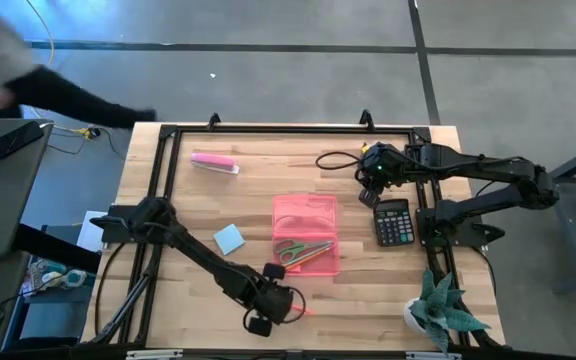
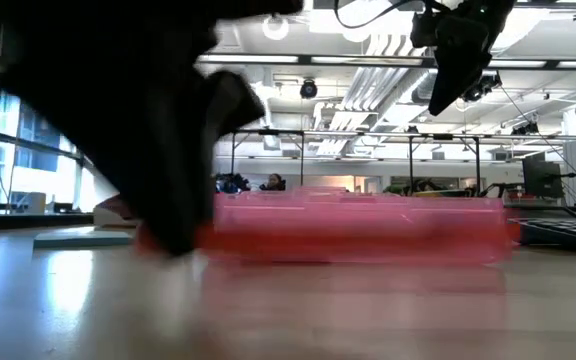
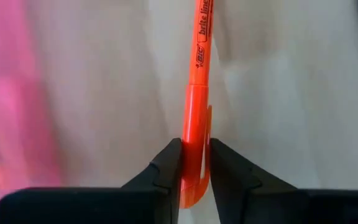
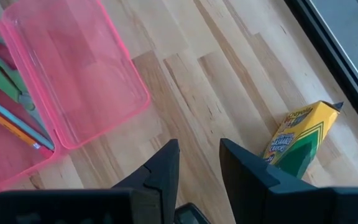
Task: Pack school essentials
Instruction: Put the pen into the supply box
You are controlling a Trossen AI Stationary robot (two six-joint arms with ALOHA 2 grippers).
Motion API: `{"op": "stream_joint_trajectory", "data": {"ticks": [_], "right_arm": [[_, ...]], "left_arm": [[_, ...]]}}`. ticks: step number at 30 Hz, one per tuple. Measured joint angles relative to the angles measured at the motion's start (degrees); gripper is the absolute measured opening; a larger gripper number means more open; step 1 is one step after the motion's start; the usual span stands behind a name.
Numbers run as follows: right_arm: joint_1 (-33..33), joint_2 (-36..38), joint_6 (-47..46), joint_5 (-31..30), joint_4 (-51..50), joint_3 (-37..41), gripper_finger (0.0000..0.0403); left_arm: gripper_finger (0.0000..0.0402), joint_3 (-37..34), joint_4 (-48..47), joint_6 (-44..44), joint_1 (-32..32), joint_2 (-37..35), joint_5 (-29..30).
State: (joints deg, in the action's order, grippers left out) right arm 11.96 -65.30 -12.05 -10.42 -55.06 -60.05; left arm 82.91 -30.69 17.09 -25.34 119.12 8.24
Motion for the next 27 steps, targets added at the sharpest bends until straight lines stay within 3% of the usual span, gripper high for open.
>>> {"op": "stream_joint_trajectory", "data": {"ticks": [14, 22, 27], "right_arm": [[-0.01, 0.02, -2.19, -0.06, -0.02, 0.0, 0.0107], [-0.01, 0.02, -3.4, -0.08, -0.18, 0.0, 0.0107], [-0.01, 0.02, -3.39, -0.08, -0.47, 0.0, 0.0107]], "left_arm": [[0.0056, 0.23, -1.12, -4.84, 8.79, -6.89, 7.47], [0.0057, 0.24, -5.87, -6.61, 16.13, -5.48, 7.37], [0.0075, 0.25, -6.17, -5.69, 17.48, -5.01, 4.65]]}}
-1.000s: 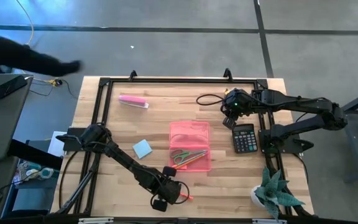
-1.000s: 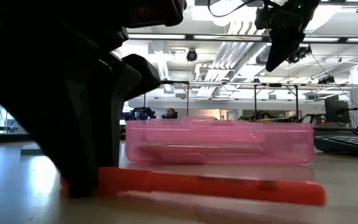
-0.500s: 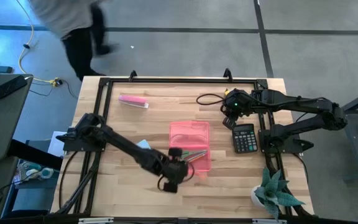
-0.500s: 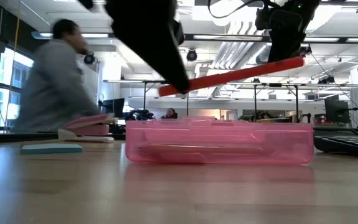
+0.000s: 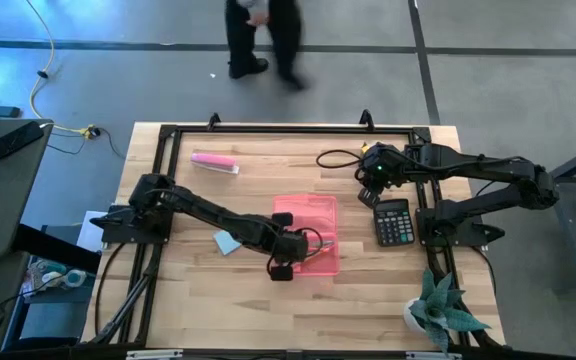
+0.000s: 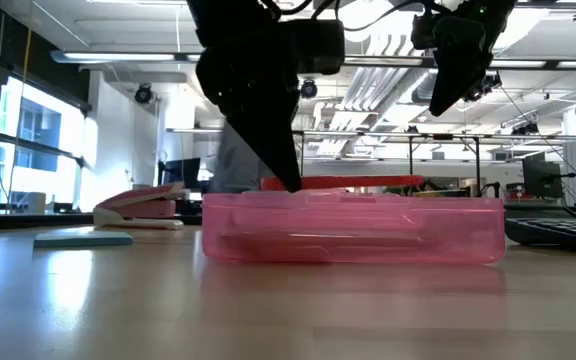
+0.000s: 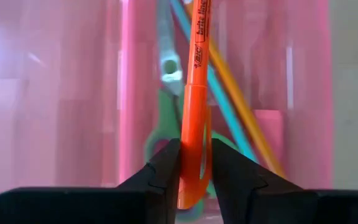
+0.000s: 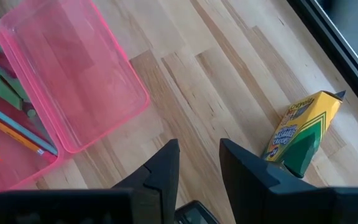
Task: Pack school essentials
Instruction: Put the pen into the supply box, then put the sticky note into the supply box
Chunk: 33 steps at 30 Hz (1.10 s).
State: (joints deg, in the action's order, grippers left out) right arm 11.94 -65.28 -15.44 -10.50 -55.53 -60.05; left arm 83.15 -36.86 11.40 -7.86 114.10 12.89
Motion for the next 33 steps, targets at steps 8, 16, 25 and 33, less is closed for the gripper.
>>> {"op": "stream_joint_trajectory", "data": {"ticks": [8, 16, 25, 33], "right_arm": [[0.0, 0.0, -0.17, -0.02, -0.22, 0.0, 0.0107], [0.0, 0.0, -0.17, -0.04, -0.37, 0.0, 0.0107], [-2.12, -0.01, -1.07, -0.22, -0.77, 0.02, 0.0107], [-5.77, -0.02, -1.26, -1.44, -0.79, 0.02, 0.0107]], "left_arm": [[0.0129, 0.04, 0.24, -1.09, 0.09, 0.0, -0.72], [0.0147, 0.11, 0.69, 0.39, 0.07, -1.14, -0.78], [0.0133, 0.11, -2.61, 0.48, -0.53, -6.96, 0.69], [0.0131, 0.11, -5.09, 1.03, -2.93, -11.99, 2.6]]}}
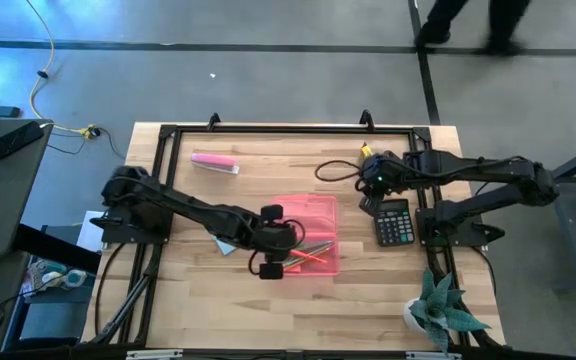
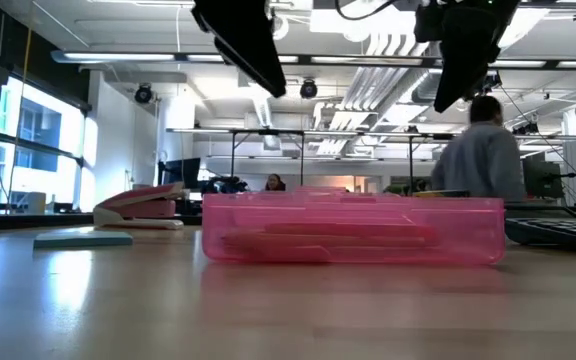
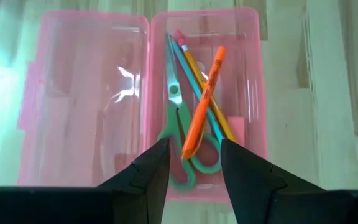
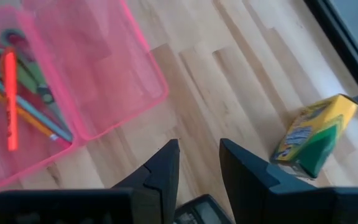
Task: Pack school essentials
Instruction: Put the sticky note into the supply box
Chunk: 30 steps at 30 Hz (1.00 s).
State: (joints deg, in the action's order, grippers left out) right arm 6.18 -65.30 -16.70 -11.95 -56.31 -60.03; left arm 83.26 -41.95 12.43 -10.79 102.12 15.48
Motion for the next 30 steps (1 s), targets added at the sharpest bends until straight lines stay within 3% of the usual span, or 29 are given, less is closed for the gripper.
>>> {"op": "stream_joint_trajectory", "data": {"ticks": [7, 30], "right_arm": [[-4.71, 0.0, 0.19, 0.13, 0.05, 0.0, 0.0107], [-7.43, 0.0, 1.71, 0.11, 1.36, 0.0, 0.0107]], "left_arm": [[0.0131, -3.89, 1.89, 2.27, -2.89, -2.62, 5.04], [0.0131, -29.94, 10.77, 15.59, -3.58, -16.88, 7.08]]}}
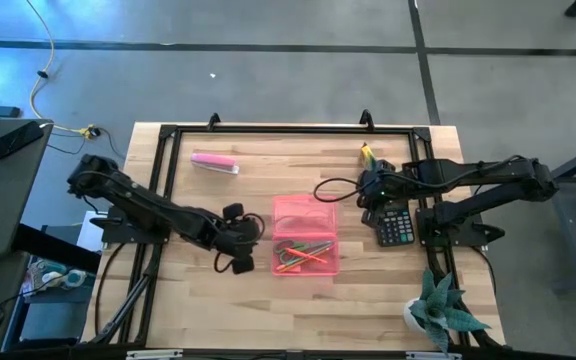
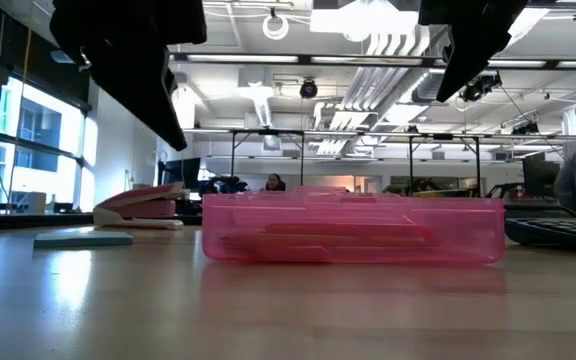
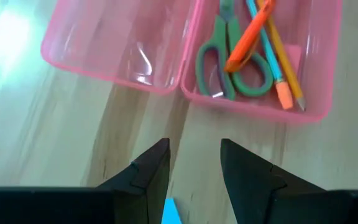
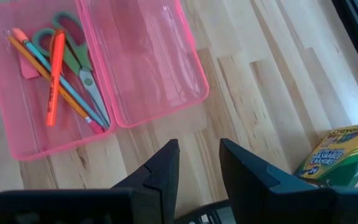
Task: Pack school essentials
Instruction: Put the sticky note into the supply box
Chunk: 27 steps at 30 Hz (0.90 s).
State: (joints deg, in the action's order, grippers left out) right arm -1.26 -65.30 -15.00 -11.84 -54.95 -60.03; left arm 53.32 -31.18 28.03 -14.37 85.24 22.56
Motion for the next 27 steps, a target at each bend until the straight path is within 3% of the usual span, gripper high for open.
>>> {"op": "stream_joint_trajectory", "data": {"ticks": [13, 27], "right_arm": [[0.0, 0.02, 0.01, 0.0, 0.99, 0.0, 0.0107], [0.0, 0.02, 0.01, 0.0, 1.4, 0.0, 0.0107]], "left_arm": [[0.0131, -5.29, -1.63, 2.89, 0.15, -10.78, 2.32], [0.0131, -5.32, -3.06, 1.91, 2.04, -12.61, 5.07]]}}
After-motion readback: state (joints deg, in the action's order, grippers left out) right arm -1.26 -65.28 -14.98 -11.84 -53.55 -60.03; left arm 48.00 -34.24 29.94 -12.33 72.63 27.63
